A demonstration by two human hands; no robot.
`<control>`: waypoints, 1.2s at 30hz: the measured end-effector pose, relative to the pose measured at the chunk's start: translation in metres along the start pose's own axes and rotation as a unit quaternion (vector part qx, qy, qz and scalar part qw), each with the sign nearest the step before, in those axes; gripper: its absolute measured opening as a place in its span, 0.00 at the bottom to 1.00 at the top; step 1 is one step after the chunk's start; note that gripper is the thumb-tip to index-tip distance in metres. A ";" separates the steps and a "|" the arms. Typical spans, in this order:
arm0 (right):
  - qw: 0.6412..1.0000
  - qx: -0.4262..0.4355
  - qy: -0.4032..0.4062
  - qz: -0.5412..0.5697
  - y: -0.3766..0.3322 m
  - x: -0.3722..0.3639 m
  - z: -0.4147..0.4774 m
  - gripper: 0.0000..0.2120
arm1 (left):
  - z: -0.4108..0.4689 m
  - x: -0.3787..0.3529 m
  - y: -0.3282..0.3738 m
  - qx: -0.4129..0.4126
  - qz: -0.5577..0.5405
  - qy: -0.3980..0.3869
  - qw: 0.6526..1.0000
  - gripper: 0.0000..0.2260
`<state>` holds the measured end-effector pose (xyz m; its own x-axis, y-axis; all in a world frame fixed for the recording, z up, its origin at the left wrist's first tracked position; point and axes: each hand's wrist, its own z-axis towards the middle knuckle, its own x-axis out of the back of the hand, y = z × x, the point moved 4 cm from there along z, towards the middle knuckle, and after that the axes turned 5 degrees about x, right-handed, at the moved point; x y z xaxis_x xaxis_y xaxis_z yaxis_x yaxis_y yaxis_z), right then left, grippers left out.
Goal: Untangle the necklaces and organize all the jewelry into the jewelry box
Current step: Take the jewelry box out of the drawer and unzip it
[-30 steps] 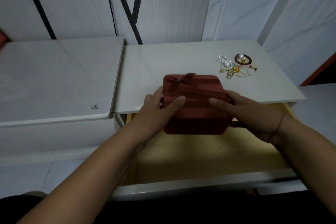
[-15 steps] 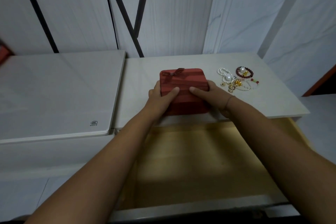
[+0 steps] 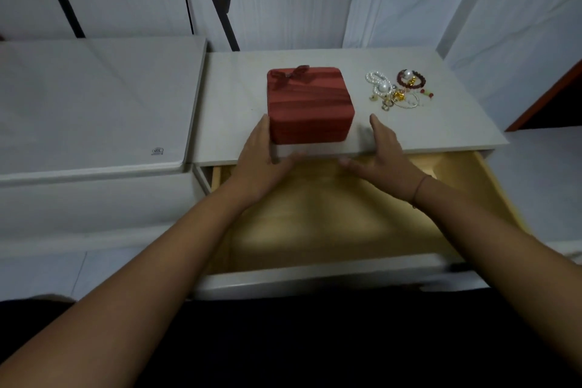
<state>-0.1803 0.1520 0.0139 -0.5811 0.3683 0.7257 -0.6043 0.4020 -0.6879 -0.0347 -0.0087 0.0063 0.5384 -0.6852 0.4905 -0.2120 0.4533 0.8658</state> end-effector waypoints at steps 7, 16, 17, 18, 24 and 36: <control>0.990 0.075 -0.087 -0.080 0.004 -0.028 -0.075 0.60 | -0.076 -0.014 0.002 0.070 0.138 -0.131 0.979 0.51; 0.981 0.100 -0.105 -0.126 0.017 -0.044 -0.100 0.59 | -0.127 -0.033 -0.022 0.044 0.272 -0.226 0.934 0.51; 0.982 0.100 -0.098 -0.125 0.018 -0.045 -0.100 0.58 | -0.127 -0.034 -0.022 0.038 0.278 -0.222 0.934 0.51; 0.983 0.100 -0.090 -0.123 0.019 -0.045 -0.099 0.59 | -0.126 -0.034 -0.022 0.037 0.284 -0.218 0.933 0.52; 0.985 0.073 -0.037 -0.154 0.014 -0.038 -0.086 0.59 | -0.109 -0.026 -0.019 0.022 0.321 -0.178 0.930 0.47; 0.978 0.045 0.027 -0.204 0.020 -0.027 -0.009 0.58 | -0.036 -0.008 -0.029 0.007 0.396 -0.017 0.918 0.48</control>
<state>-0.1719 0.1573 -0.0198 -0.2535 0.2378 0.9377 -0.8262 0.4510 -0.3377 -0.0032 0.0045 -0.0268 0.1853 -0.1613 0.9694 -0.5361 0.8101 0.2373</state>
